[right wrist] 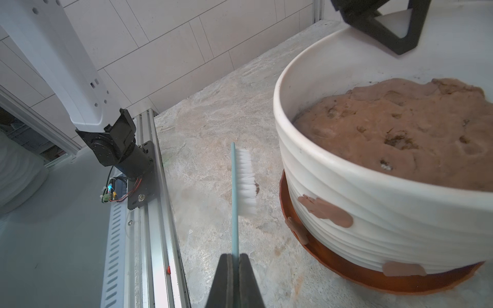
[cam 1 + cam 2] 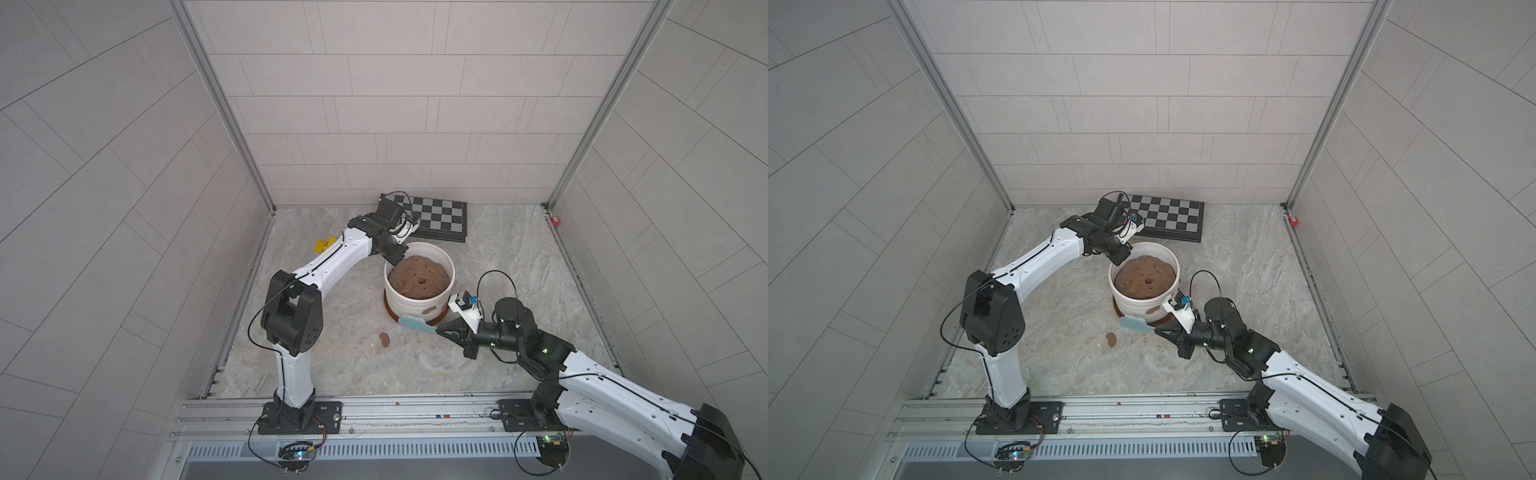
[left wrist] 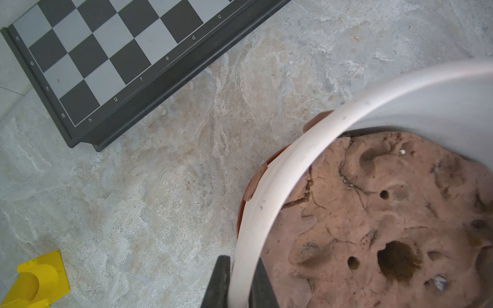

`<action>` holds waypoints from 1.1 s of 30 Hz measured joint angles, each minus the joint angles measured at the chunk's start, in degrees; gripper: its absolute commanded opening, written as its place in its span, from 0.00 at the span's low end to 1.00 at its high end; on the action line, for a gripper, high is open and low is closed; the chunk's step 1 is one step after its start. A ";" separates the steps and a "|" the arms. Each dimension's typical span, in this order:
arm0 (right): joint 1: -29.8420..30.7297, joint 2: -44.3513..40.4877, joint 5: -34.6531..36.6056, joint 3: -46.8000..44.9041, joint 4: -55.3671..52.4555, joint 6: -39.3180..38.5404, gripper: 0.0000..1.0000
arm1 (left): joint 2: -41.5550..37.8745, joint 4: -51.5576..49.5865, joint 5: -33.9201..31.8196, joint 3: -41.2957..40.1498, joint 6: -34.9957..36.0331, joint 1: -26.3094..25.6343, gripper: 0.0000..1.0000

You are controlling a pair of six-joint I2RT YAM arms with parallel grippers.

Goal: Scrub the dried mud off the ceramic pot
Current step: Brush off the soil from the pot, then rotate the pot on the tray.

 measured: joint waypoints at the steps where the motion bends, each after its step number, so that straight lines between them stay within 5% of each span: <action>1: -0.20 -0.07 -0.33 0.13 -0.09 0.00 0.00 | 0.02 -0.07 0.00 0.09 0.07 0.00 0.16; 14: -1.49 0.61 -0.98 0.74 -0.85 -0.09 0.00 | -0.63 -3.23 -2.12 2.97 -0.07 -0.02 0.60; 23: -2.91 0.61 -1.07 0.85 -0.85 -0.11 0.00 | -11.28 -6.99 -9.25 3.98 -17.05 -0.04 0.64; 33: -4.09 0.61 -2.12 2.12 -0.85 -0.13 0.00 | -21.35 -6.36 -14.38 -8.76 -41.31 -3.80 0.64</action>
